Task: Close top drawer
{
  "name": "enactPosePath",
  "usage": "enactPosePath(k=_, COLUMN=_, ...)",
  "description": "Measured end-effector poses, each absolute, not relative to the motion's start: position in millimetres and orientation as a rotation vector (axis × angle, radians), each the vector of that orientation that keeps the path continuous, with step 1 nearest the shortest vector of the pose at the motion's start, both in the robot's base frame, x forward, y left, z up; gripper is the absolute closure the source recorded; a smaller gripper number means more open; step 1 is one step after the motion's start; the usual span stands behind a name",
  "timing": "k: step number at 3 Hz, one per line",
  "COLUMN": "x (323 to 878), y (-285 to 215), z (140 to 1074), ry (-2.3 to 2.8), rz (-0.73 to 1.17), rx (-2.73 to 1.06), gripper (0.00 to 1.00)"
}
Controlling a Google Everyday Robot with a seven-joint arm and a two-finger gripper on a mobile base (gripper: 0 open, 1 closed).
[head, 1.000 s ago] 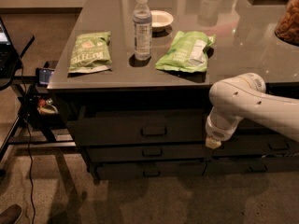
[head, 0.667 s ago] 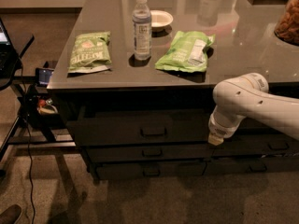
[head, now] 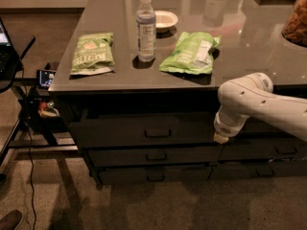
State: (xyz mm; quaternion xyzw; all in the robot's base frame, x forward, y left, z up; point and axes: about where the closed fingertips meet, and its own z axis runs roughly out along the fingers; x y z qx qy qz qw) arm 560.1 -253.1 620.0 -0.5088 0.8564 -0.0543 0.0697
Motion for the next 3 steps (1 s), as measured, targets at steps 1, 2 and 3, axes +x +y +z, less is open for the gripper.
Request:
enactPosePath(k=1, x=560.2, y=-253.1, z=620.0, ry=2.577, rz=-0.163, rx=-1.531, gripper=0.81)
enactPosePath(k=2, x=560.2, y=-253.1, z=620.0, ry=2.577, rz=-0.163, rx=-1.531, gripper=0.58)
enactPosePath(k=3, x=560.1, y=-253.1, z=619.9, ry=2.577, rz=-0.163, rx=-1.531, gripper=0.35)
